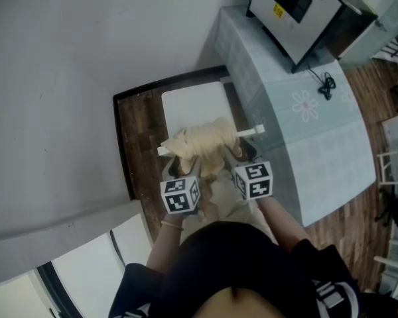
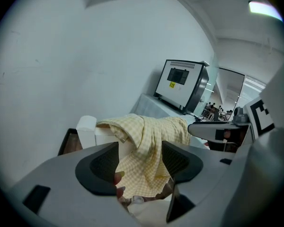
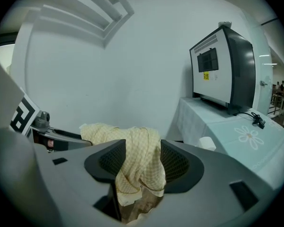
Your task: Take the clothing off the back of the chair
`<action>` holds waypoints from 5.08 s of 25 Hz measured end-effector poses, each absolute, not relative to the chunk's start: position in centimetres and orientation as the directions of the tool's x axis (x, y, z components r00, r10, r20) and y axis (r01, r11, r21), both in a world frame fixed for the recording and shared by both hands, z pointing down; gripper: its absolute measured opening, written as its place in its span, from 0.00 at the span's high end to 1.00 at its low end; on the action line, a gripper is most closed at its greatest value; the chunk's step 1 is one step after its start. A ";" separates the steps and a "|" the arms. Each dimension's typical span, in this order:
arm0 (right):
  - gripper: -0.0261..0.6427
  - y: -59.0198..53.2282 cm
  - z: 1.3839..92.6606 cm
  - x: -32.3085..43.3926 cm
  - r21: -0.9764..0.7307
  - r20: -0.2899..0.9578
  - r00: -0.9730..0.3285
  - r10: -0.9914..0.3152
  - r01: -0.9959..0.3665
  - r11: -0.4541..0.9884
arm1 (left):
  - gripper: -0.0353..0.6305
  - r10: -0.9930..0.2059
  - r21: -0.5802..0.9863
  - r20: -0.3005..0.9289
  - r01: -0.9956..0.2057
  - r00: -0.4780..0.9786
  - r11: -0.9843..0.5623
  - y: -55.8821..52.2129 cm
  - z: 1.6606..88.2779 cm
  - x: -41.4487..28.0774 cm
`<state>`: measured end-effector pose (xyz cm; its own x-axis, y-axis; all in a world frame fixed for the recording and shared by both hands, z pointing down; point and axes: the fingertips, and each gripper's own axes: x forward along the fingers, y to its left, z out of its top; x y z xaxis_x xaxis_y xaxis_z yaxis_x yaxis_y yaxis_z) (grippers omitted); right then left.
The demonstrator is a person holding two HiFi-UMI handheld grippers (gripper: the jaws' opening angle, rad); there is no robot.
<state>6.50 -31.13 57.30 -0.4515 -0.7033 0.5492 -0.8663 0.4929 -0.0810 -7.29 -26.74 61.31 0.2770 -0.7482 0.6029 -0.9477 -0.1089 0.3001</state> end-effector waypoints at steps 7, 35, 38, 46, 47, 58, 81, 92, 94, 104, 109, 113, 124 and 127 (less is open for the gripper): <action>0.60 -32.3 58.6 6.5 -0.080 0.577 -0.453 -0.680 -0.860 0.505 | 0.54 -0.739 0.308 0.612 -0.945 0.282 -0.105 -27.7 62.3 -6.6; 0.70 -32.5 59.3 5.4 -0.071 0.588 -0.465 -0.662 -0.845 0.530 | 0.69 -0.728 0.295 0.627 -0.950 0.276 -0.106 -29.0 62.9 -5.2; 0.74 -32.5 59.3 5.4 -0.054 0.586 -0.461 -0.666 -0.843 0.536 | 0.74 -0.727 0.309 0.625 -0.945 0.284 -0.104 -29.0 62.9 -4.8; 0.81 -32.2 59.1 5.2 -0.051 0.589 -0.458 -0.665 -0.843 0.535 | 0.83 -0.713 0.308 0.630 -0.942 0.306 -0.132 -28.9 62.9 -4.4; 0.82 -32.1 59.1 5.2 -0.051 0.590 -0.457 -0.666 -0.844 0.534 | 0.84 -0.712 0.305 0.631 -0.943 0.307 -0.136 -28.8 62.9 -4.4; 0.83 -30.8 58.2 4.7 -0.051 0.588 -0.450 -0.672 -0.850 0.525 | 0.85 -0.709 0.289 0.631 -0.943 0.315 -0.162 -27.8 62.1 -4.9; 0.83 -26.8 56.0 4.4 -0.035 0.548 -0.418 -0.724 -0.877 0.479 | 0.85 -0.712 0.275 0.607 -0.934 0.354 -0.230 -24.9 60.0 -5.6; 0.83 -24.9 54.9 3.7 -0.024 0.532 -0.400 -0.746 -0.888 0.458 | 0.85 -0.714 0.272 0.594 -0.928 0.371 -0.256 -23.4 59.1 -6.3; 0.83 -24.4 54.7 3.4 -0.029 0.528 -0.399 -0.750 -0.891 0.453 | 0.85 -0.714 0.273 0.592 -0.926 0.374 -0.260 -23.0 58.9 -6.5; 0.83 -22.0 54.0 2.5 -0.027 0.518 -0.382 -0.766 -0.902 0.432 | 0.85 -0.716 0.275 0.579 -0.920 0.390 -0.280 -21.1 58.1 -7.5; 0.83 -20.6 53.9 2.4 -0.027 0.505 -0.365 -0.782 -0.912 0.408 | 0.85 -0.715 0.274 0.572 -0.915 0.402 -0.296 -19.8 57.8 -7.8; 0.83 -19.5 53.3 1.9 -0.044 0.494 -0.368 -0.787 -0.915 0.400 | 0.85 -0.713 0.272 0.568 -0.911 0.412 -0.310 -19.0 57.5 -7.9; 0.83 -16.6 52.9 1.4 -0.037 0.474 -0.342 -0.811 -0.928 0.370 | 0.85 -0.705 0.273 0.559 -0.899 0.437 -0.342 -16.3 56.8 -8.7; 0.83 -15.6 52.7 1.0 -0.048 0.476 -0.344 -0.809 -0.929 0.367 | 0.85 -0.702 0.274 0.559 -0.897 0.442 -0.347 -15.4 56.8 -8.9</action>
